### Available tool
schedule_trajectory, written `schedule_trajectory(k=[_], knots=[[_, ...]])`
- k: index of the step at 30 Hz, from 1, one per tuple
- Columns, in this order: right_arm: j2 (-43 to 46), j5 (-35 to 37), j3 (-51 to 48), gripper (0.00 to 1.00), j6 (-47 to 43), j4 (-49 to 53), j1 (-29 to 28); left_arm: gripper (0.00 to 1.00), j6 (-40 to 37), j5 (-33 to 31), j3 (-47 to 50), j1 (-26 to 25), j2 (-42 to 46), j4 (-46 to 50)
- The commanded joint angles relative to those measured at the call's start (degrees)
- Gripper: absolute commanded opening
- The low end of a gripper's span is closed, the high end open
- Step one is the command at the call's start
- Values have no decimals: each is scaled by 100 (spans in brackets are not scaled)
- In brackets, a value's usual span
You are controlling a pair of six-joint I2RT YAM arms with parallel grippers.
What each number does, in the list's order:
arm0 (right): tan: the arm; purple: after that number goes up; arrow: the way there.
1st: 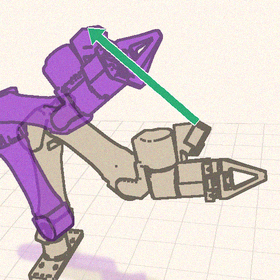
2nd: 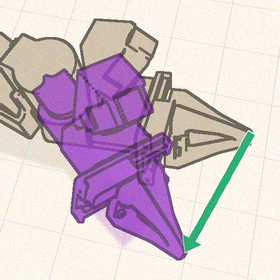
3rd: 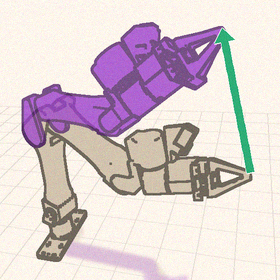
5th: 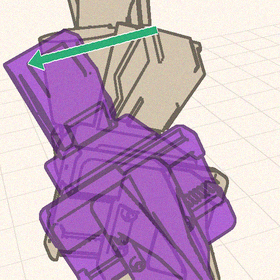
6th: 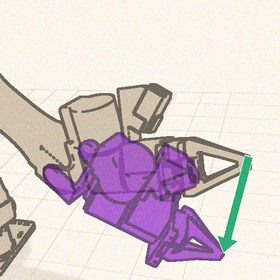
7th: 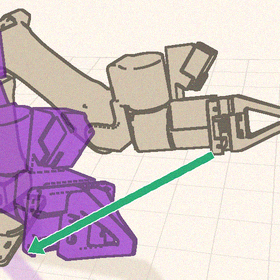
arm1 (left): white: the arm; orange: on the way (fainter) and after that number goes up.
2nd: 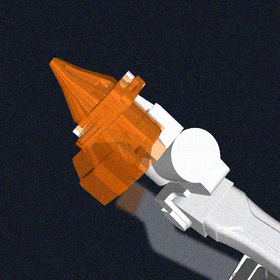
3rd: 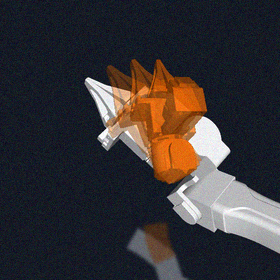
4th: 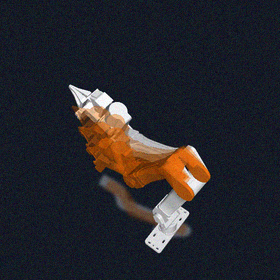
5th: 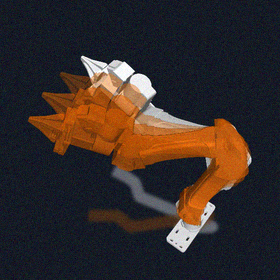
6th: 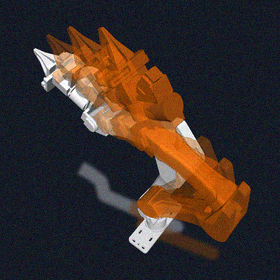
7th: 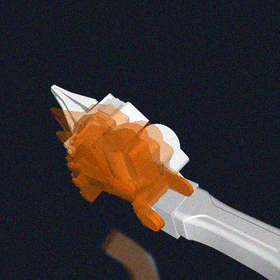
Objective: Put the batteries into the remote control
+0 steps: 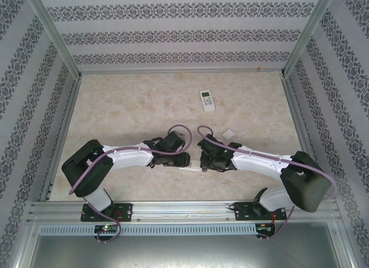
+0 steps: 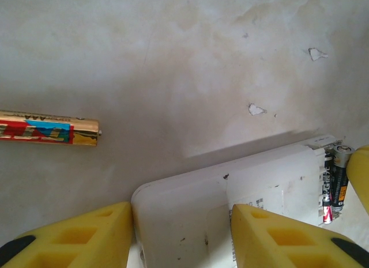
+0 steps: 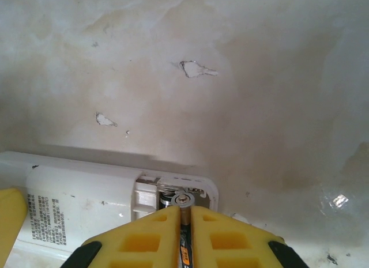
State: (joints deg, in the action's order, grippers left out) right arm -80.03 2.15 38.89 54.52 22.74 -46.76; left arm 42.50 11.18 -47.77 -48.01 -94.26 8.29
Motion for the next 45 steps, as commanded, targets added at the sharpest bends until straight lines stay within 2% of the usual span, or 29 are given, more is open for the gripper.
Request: schedule_trajectory(k=[1,10,20,29,31,38,42,45], knots=[[-34,-117,-198,14,120,563,-122,48,68,74,49,-38,-75,-123],[-19,-104,-311,14,214,538,-166,48,63,60,41,-42,-49,-111],[-446,-149,-223,13,189,506,-227,48,78,69,75,-42,-34,-128],[473,276,355,25,-51,1145,-223,50,-68,-228,3,-42,218,151],[511,232,356,25,-72,1058,-219,51,-107,-285,-28,-42,253,224],[-92,106,454,13,-126,644,-228,53,-119,-383,16,-42,464,278],[-498,32,382,12,-181,503,-227,56,-150,-488,76,-42,654,315],[-384,96,428,14,-262,608,-221,58,-180,-643,148,-42,839,305]])
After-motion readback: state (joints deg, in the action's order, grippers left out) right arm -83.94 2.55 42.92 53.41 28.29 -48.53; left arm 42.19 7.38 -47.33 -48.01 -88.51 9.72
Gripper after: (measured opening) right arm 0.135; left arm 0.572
